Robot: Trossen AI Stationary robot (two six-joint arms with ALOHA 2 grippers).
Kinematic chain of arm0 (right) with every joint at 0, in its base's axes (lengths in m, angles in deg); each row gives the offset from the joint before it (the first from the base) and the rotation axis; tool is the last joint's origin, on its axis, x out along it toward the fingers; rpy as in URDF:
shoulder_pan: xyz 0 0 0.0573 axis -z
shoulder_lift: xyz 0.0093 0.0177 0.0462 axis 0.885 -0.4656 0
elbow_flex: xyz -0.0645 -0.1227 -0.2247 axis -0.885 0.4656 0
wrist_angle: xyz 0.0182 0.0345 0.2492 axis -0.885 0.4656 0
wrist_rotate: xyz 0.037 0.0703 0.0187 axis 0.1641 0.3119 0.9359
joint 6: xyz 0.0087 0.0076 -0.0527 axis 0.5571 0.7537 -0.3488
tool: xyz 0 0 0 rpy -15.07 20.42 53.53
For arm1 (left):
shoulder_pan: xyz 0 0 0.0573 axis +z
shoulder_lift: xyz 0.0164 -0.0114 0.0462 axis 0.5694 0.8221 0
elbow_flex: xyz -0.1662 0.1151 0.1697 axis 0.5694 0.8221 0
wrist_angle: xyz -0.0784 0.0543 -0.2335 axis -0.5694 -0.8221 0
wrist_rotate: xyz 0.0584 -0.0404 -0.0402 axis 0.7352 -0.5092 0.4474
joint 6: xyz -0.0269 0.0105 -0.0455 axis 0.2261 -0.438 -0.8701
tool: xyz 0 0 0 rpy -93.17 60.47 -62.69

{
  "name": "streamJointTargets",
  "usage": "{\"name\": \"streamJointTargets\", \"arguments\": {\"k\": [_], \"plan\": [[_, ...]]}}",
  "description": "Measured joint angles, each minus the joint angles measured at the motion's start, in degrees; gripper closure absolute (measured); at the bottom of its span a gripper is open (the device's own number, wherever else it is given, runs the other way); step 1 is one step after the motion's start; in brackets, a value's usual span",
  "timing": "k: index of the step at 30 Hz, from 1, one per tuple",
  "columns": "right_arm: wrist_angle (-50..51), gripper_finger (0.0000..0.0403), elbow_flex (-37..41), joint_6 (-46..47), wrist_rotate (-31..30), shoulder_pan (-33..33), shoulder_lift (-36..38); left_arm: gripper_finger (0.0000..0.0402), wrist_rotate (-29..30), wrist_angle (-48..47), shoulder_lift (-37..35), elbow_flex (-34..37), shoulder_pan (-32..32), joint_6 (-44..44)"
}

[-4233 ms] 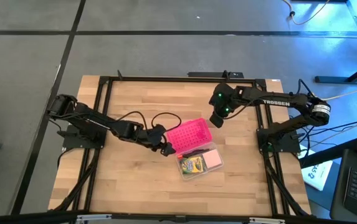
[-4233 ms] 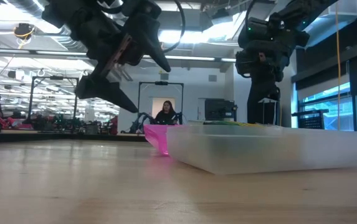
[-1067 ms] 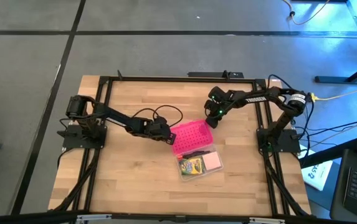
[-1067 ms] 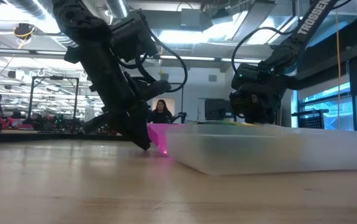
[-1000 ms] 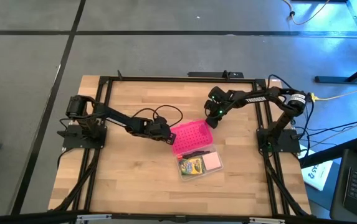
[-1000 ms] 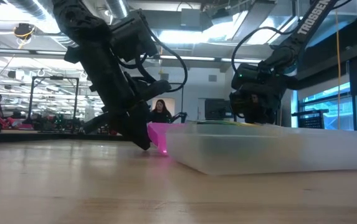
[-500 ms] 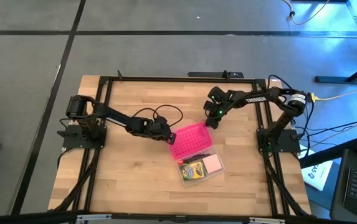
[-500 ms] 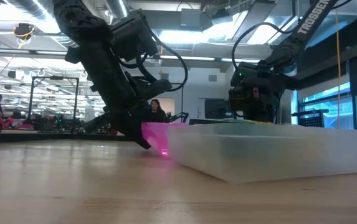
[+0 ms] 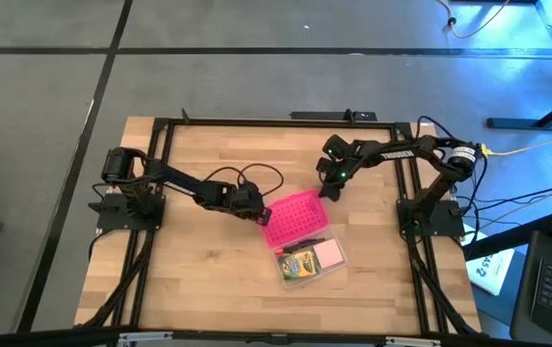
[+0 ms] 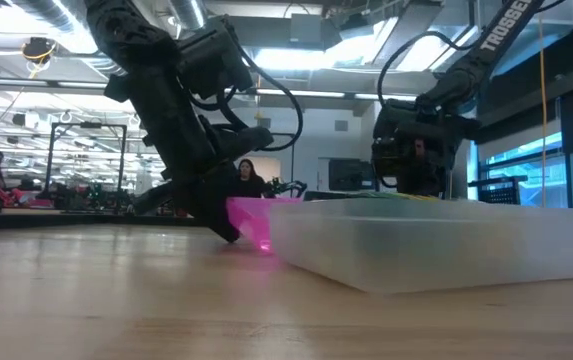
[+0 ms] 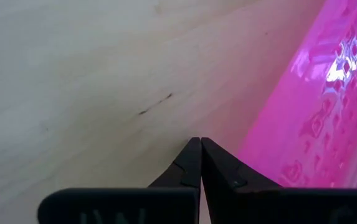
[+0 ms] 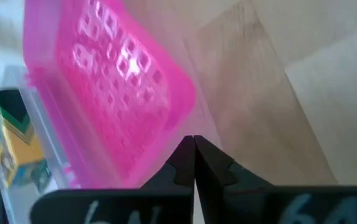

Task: Pack school essentials
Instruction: Close the pink box

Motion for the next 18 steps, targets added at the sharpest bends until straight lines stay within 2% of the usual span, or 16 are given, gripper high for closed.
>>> {"name": "streamJointTargets", "arguments": {"k": [7,18], "plan": [[5.3,0.0397,0.0,-1.7,-4.1,0.0,0.2,0.0401,-1.5,-2.7,-0.4,-0.1,-0.7,0.0],[6.9,0.0400,0.0,-2.9,-3.7,-2.6,0.2,0.0401,-3.7,-6.2,-2.0,0.0,-1.1,-1.4]]}}
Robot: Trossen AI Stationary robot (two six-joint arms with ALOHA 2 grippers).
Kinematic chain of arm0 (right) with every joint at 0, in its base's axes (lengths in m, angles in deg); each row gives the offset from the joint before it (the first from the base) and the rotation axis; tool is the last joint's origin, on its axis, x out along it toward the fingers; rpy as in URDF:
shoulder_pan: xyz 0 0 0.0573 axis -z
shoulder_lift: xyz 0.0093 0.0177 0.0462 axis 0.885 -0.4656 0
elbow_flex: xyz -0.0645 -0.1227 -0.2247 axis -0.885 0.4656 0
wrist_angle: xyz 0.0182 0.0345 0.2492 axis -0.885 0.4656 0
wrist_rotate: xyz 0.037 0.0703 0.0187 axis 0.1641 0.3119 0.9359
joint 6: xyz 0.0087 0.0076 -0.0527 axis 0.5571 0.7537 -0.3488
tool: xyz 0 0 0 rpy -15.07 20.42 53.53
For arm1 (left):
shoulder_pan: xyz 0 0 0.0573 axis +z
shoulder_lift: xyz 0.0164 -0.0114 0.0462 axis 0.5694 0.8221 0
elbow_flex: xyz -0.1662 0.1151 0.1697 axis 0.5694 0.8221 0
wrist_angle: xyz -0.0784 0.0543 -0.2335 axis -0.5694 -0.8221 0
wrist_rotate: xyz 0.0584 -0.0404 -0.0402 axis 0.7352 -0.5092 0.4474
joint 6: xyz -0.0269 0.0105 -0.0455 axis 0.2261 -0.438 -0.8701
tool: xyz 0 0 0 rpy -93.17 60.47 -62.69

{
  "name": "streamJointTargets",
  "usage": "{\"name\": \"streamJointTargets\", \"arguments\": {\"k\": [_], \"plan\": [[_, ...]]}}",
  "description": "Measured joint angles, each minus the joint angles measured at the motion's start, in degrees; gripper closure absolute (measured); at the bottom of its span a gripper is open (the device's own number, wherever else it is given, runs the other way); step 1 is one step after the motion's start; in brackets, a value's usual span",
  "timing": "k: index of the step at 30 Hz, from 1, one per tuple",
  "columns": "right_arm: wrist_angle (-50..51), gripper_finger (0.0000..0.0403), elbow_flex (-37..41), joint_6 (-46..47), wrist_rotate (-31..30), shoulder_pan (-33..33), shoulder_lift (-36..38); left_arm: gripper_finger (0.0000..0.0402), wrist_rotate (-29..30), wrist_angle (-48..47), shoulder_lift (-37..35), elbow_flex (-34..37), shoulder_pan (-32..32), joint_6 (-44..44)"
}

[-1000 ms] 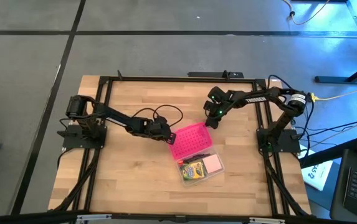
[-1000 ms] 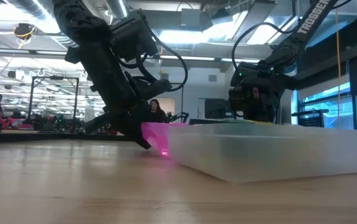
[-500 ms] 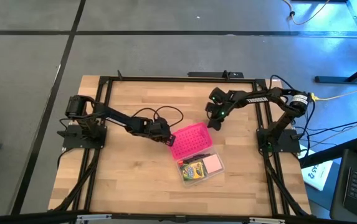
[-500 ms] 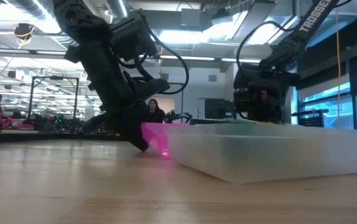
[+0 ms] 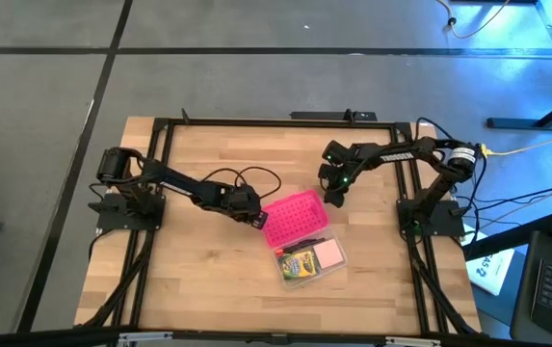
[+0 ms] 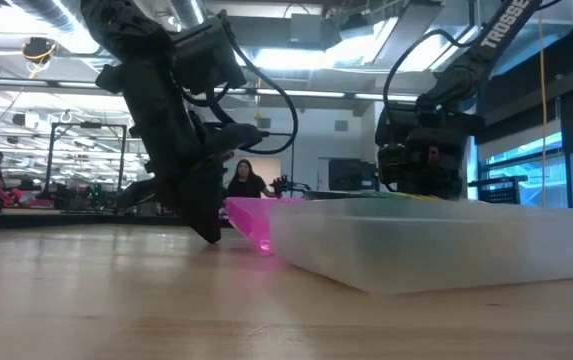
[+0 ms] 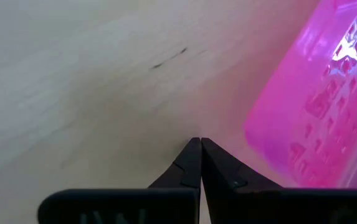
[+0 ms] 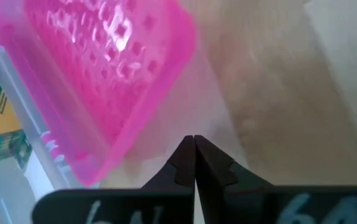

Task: Pack school essentials
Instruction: Close the pink box

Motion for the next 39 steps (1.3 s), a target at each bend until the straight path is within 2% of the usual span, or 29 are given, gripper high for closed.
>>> {"name": "streamJointTargets", "arguments": {"k": [6,10,17,26,33,36,39], "plan": [[-1.1,0.0394,0.0,0.1,-0.3,-2.8,-0.2,0.0401,0.3,-0.1,0.0,0.0,-2.2,-1.8],[-2.7,0.0393,0.0,1.3,-3.6,-4.7,-0.2,0.0401,0.7,-0.1,0.0,0.0,-3.6,-4.0],[-3.8,0.0392,0.0,1.5,-3.9,-5.6,-0.2,0.0401,1.8,1.1,0.4,0.0,-5.9,-5.8],[-8.4,0.0392,0.0,1.5,0.2,-5.5,-0.2,0.0401,4.3,4.0,0.8,0.1,-6.1,-5.7],[-8.4,0.0397,0.0,1.5,0.3,-5.5,-0.2,0.0401,5.6,4.3,0.8,0.2,-6.0,-5.7],[-8.4,0.0398,0.0,1.4,0.3,-5.5,-0.2,0.0401,5.1,4.3,0.8,0.2,-6.0,-5.7],[-8.3,0.0394,0.0,1.4,0.7,-5.5,-0.2,0.0401,2.1,4.1,0.8,0.1,-6.0,-7.0]]}}
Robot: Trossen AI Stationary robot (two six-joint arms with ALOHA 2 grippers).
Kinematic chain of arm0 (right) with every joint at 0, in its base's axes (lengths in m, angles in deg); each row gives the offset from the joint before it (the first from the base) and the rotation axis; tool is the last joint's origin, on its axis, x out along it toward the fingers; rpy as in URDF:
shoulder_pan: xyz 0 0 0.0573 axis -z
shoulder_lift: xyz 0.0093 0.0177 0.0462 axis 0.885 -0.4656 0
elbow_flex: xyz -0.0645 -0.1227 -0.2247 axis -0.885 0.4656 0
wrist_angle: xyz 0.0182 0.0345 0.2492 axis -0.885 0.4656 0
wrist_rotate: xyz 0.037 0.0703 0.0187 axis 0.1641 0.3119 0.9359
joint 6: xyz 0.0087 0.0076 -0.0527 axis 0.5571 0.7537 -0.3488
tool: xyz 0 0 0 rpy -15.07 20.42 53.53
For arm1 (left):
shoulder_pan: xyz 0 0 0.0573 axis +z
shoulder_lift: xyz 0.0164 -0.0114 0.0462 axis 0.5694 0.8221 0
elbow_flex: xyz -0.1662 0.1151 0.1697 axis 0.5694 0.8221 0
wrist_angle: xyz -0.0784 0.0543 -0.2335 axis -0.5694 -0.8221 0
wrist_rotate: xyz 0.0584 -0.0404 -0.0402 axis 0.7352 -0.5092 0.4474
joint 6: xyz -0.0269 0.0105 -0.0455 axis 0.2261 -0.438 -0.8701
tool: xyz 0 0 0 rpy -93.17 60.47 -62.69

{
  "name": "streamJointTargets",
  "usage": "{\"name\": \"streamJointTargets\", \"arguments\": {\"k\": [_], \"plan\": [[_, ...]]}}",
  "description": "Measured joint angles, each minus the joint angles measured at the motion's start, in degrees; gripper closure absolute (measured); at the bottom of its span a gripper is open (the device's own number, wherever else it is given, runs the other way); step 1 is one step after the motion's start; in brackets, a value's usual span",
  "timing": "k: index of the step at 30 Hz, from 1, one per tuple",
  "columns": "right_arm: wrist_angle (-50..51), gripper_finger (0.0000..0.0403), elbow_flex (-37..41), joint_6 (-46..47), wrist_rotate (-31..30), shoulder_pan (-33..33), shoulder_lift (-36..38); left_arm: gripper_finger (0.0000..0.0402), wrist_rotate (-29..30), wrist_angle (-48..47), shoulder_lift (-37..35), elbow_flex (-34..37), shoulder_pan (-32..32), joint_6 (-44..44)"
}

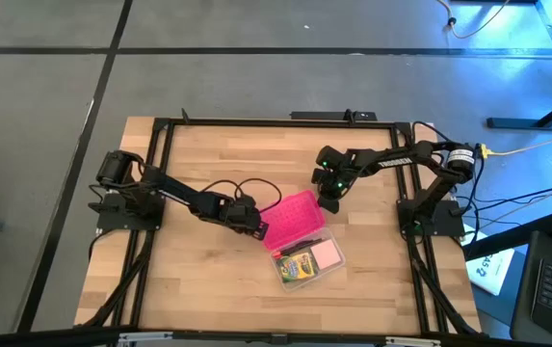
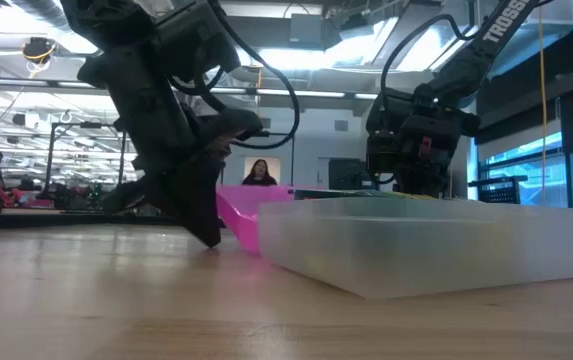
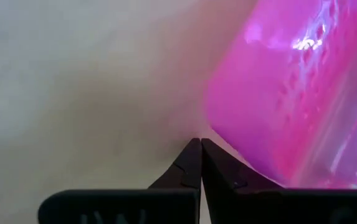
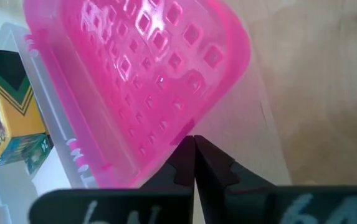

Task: Pack school essentials
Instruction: Close the pink box

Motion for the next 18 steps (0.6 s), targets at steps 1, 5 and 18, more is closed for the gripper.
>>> {"name": "streamJointTargets", "arguments": {"k": [1,5,18], "plan": [[0.0,0.0393,0.0,0.0,0.0,0.0,0.0,0.0401,-1.2,-0.1,0.0,0.0,-0.1,-0.9],[0.1,0.0398,0.0,0.0,0.1,0.0,0.0,0.0401,-4.9,-0.8,-0.8,0.0,-1.8,-2.0],[14.1,0.0401,-3.8,-1.3,-6.8,-0.2,1.1,0.0401,0.8,-13.7,-12.7,-0.1,-6.4,-6.8]]}}
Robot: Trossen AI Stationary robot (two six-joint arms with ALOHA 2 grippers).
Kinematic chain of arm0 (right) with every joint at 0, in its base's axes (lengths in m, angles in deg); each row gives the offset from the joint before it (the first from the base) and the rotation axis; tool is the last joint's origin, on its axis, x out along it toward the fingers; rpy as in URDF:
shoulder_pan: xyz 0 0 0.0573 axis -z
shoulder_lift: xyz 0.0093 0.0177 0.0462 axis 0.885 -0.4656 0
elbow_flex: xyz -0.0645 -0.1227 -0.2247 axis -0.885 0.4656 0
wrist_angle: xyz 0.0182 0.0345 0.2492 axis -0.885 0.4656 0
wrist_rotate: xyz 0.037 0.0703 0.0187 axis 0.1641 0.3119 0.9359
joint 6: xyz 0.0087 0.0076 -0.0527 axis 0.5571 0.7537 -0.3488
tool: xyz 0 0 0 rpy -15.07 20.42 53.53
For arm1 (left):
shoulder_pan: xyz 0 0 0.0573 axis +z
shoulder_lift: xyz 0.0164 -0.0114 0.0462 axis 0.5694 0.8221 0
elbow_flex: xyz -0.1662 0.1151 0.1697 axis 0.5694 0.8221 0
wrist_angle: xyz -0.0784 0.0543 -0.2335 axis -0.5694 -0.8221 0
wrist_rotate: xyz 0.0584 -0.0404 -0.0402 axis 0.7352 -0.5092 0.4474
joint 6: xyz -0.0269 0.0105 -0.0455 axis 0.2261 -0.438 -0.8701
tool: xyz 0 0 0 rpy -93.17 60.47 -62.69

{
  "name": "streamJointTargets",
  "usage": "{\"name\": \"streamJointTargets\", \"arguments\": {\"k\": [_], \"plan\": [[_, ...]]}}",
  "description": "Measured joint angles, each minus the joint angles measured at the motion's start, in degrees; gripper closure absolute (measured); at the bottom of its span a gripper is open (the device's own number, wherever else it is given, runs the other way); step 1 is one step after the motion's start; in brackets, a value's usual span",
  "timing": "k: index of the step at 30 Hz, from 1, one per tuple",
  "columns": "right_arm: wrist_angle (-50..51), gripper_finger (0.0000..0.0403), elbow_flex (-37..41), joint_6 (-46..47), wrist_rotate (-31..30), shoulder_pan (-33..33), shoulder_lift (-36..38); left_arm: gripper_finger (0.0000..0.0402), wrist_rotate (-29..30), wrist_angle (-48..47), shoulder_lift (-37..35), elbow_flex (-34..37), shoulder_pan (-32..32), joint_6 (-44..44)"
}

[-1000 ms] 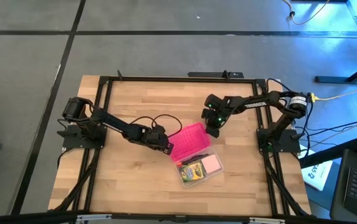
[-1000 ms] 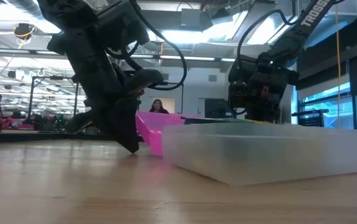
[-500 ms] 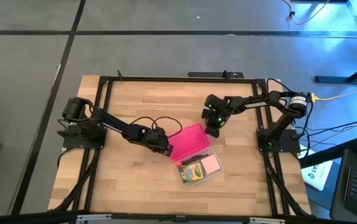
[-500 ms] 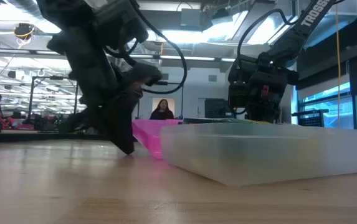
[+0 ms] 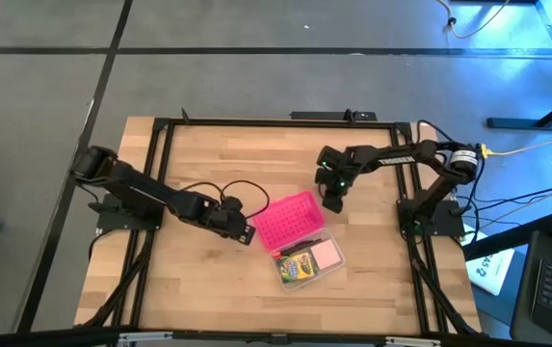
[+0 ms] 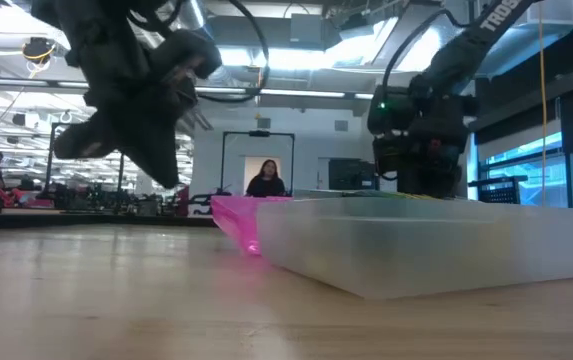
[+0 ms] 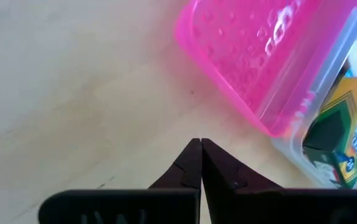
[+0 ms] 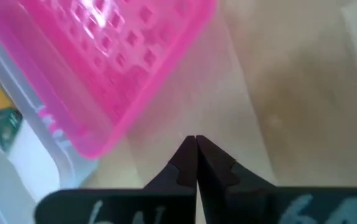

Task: Pack school essentials
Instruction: Close the pink box

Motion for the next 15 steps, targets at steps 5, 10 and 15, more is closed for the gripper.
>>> {"name": "streamJointTargets", "arguments": {"k": [5,10,15], "plan": [[11.7,0.0401,-4.4,3.5,-5.7,-2.4,2.9,0.0401,2.3,-1.2,-2.4,0.0,0.0,0.2],[18.0,0.0401,-6.9,14.4,-7.1,-8.7,7.6,0.0401,3.9,-1.2,-2.5,0.0,0.0,0.5],[21.8,0.0401,-8.1,26.2,-11.2,-16.9,10.6,0.0401,5.2,-1.2,-2.5,0.0,0.0,1.3]]}}
